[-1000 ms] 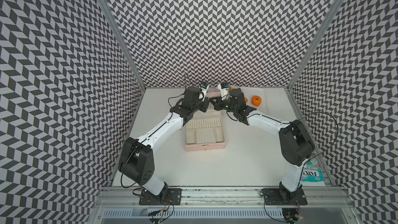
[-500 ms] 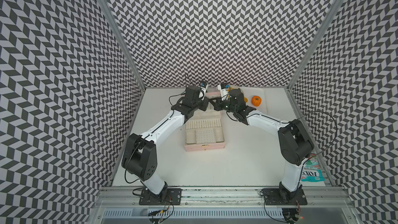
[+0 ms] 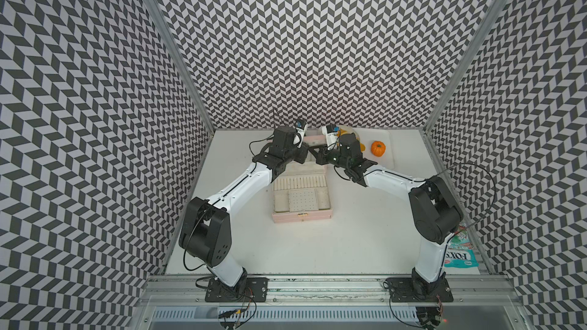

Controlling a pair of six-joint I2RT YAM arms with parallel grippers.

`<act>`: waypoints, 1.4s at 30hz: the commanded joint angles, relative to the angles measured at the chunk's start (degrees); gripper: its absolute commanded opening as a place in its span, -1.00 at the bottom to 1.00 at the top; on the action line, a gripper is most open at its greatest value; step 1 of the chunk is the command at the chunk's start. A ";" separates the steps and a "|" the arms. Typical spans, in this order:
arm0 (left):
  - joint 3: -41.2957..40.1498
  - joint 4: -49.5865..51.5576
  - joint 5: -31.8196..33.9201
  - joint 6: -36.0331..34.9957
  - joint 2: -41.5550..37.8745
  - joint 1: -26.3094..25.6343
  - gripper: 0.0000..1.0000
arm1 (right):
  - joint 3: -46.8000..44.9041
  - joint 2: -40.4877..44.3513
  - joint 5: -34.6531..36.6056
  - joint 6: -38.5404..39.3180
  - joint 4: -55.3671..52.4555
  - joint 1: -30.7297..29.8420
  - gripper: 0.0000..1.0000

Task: Put jewelry chain into jewelry box
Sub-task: Hang the necklace on the jewelry box clasp.

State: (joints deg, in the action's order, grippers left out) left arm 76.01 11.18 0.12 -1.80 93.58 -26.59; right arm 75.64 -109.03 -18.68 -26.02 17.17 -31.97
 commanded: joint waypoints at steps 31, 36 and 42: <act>-1.51 -3.67 -1.58 -0.04 -4.36 0.47 -1.00 | -3.57 3.48 -0.98 -1.14 9.07 0.94 -1.00; -1.29 -3.76 -1.86 0.19 -3.99 0.43 -1.00 | -2.71 3.12 -0.69 -1.39 8.42 0.94 -1.00; 0.28 -2.47 -0.24 0.54 -1.73 0.49 -1.00 | 0.45 0.86 1.16 -2.03 3.66 1.20 -1.00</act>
State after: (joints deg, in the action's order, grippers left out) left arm 74.74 10.33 -1.30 -1.78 91.46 -26.59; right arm 73.95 -107.61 -19.18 -27.59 21.47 -31.57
